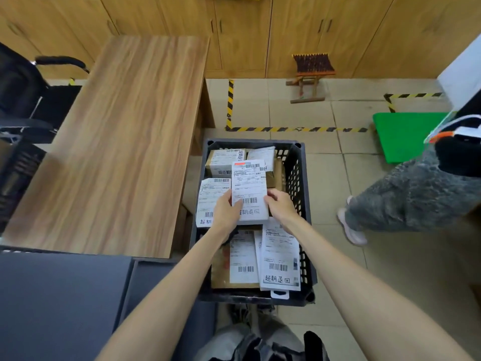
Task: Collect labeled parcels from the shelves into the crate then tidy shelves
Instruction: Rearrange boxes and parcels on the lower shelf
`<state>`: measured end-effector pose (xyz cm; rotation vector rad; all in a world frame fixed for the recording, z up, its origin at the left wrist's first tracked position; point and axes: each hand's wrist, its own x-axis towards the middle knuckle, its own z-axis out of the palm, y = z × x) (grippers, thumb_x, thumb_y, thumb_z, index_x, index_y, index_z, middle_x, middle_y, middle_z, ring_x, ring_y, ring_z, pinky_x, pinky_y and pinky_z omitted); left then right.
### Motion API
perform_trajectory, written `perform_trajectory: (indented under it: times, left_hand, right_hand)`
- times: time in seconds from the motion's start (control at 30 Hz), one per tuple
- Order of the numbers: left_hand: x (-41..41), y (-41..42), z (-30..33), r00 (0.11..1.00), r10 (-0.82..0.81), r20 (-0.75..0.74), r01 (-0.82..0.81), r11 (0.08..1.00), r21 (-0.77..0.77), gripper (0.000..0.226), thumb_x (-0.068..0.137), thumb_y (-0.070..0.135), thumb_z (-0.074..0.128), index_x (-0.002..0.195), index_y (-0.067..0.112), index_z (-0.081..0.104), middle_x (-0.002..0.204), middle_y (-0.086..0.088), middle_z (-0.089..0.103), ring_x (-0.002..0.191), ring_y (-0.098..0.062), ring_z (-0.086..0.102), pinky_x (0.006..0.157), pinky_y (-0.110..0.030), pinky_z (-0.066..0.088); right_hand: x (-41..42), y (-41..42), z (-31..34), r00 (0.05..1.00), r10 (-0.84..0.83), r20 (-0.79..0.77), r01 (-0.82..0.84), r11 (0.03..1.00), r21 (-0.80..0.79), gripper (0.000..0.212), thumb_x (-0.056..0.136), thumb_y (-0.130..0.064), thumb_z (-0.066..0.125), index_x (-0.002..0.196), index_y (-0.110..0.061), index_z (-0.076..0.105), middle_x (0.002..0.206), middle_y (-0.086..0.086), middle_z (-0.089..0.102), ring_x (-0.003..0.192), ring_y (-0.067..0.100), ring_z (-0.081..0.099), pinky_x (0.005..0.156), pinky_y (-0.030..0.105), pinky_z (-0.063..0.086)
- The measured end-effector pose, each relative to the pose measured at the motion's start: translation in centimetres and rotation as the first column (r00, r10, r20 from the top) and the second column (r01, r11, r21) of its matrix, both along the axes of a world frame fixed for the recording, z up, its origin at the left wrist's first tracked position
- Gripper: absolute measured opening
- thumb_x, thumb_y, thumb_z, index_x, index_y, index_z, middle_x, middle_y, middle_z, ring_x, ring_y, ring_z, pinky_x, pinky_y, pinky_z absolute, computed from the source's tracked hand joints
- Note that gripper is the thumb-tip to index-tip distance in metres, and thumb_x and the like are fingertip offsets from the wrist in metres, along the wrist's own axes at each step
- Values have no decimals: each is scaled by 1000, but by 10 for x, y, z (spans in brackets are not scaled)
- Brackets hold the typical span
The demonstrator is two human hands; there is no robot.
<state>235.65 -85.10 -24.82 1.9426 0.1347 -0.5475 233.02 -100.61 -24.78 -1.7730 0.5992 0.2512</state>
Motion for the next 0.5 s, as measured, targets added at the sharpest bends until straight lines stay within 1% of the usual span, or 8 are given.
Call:
perform_trajectory:
  times: [0.07, 0.13, 0.17, 0.27, 0.33, 0.4, 0.43, 0.5]
  left_hand:
    - [-2, 1, 2, 1000, 15, 6, -14, 1000, -9, 29, 99, 10, 53, 125, 19, 62, 111, 8, 71, 101, -12, 68, 89, -38, 59]
    - [-5, 2, 5, 1000, 21, 6, -21, 1000, 1, 27, 99, 9, 51, 120, 20, 63, 100, 13, 70, 90, -11, 67, 81, -32, 56]
    - [-6, 3, 6, 1000, 20, 5, -20, 1000, 9, 27, 99, 8, 50, 119, 22, 62, 96, 16, 68, 85, -10, 64, 75, -28, 53]
    - [-8, 6, 6, 1000, -7, 1, 7, 999, 31, 29, 99, 9, 49, 118, 26, 62, 94, 18, 67, 80, -7, 61, 62, -16, 47]
    - [-9, 7, 6, 1000, -19, -11, 19, 999, 32, 27, 99, 11, 49, 117, 25, 63, 97, 16, 67, 83, -6, 62, 65, -17, 49]
    - [-10, 7, 5, 1000, -16, -17, 17, 999, 28, 26, 98, 11, 50, 117, 24, 63, 98, 15, 68, 85, -6, 63, 66, -21, 49]
    - [-9, 7, 5, 1000, -17, -16, 17, 999, 29, 26, 98, 11, 51, 117, 24, 63, 99, 14, 68, 86, -6, 63, 64, -19, 48]
    - [-7, 6, 4, 999, -21, -26, 22, 999, 25, 25, 97, 12, 52, 117, 23, 63, 103, 11, 69, 89, -7, 63, 64, -20, 46]
  right_hand:
    - [-1, 2, -2, 1000, 18, -5, -18, 1000, -4, 29, 100, -7, 44, 122, -6, 63, 120, 3, 65, 106, 16, 61, 82, 23, 52]
    - [-1, 4, -5, 999, 26, -23, -27, 999, -38, 27, 100, -8, 44, 116, -4, 66, 117, 7, 68, 105, 22, 63, 91, 38, 53]
    - [-2, 5, -8, 999, 32, -35, -34, 998, -53, 27, 99, -9, 44, 112, -3, 67, 114, 9, 69, 103, 25, 64, 93, 42, 52]
    - [-6, 7, -12, 995, 42, -85, -50, 994, -93, 27, 99, -10, 43, 105, 5, 65, 107, 18, 69, 98, 31, 64, 86, 41, 50]
    - [-8, 6, -16, 994, 26, -108, -37, 994, -100, 29, 98, -12, 44, 103, 9, 63, 106, 22, 68, 100, 37, 63, 88, 44, 50]
    - [-10, 7, -17, 994, 18, -112, -28, 996, -90, 28, 98, -12, 44, 101, 7, 64, 105, 20, 68, 94, 32, 63, 81, 40, 50]
    - [-10, 7, -16, 994, 9, -108, -19, 996, -89, 27, 98, -11, 44, 100, 7, 65, 104, 19, 69, 90, 29, 62, 77, 37, 48]
    - [-9, 7, -15, 994, -12, -105, 4, 997, -73, 27, 97, -11, 45, 99, 6, 66, 105, 19, 69, 90, 27, 62, 77, 37, 48]
